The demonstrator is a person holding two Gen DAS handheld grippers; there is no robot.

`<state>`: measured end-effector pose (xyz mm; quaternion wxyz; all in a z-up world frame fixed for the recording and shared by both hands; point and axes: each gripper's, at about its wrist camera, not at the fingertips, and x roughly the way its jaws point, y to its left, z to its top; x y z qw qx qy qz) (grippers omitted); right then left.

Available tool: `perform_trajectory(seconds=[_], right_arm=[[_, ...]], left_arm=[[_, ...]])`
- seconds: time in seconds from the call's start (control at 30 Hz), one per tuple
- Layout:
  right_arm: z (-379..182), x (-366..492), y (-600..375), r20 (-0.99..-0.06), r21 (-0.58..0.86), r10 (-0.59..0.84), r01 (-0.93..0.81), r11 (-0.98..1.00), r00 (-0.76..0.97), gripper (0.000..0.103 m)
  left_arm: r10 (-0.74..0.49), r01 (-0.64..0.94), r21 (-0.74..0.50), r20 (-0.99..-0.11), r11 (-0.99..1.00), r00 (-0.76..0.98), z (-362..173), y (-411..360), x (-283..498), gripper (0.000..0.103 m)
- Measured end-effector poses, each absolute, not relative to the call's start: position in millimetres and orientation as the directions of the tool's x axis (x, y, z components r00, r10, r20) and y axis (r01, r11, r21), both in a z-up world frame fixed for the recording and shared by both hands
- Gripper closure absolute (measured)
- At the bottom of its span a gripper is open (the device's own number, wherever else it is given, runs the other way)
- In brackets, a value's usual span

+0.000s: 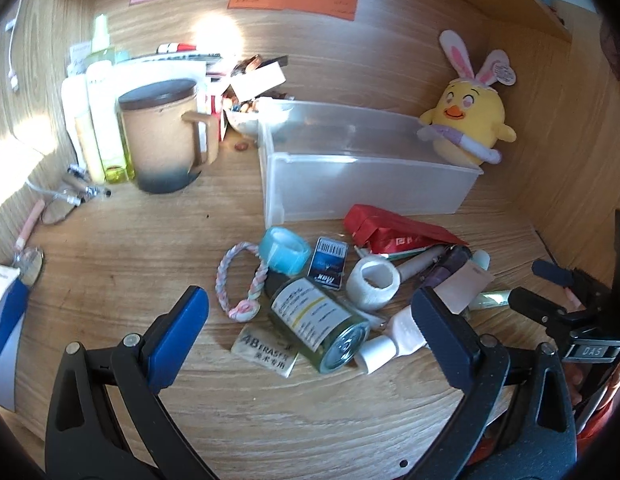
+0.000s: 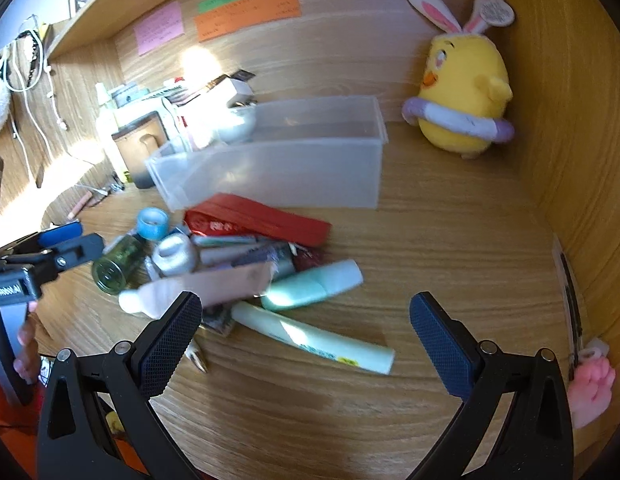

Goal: Organize objects
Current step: 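Reach both tools toward the pile of items in front of the box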

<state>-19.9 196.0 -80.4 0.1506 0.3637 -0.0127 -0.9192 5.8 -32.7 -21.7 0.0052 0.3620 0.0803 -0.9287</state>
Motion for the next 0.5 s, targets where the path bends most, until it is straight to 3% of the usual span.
perform_trajectory(seconds=[0.1, 0.33, 0.5], right_arm=[[-89, -22, 199, -0.681, 0.135, -0.277, 0.257, -0.957, -0.677, 0.001], [-97, -23, 195, -0.695, 0.11, -0.269, 0.272, -0.956, -0.667, 0.005], [-104, -26, 188, -0.713, 0.069, -0.249, 0.287, -0.955, -0.656, 0.019]], left_arm=[[0.057, 0.074, -0.158, -0.69, -0.985, -0.721, -27, -33, 1, 0.015], [0.075, 0.09, -0.189, -0.715, -0.978, -0.695, -41, -29, -9, 0.021], [0.064, 0.1, -0.179, -0.729, -0.979, -0.681, -48, -27, -13, 0.032]])
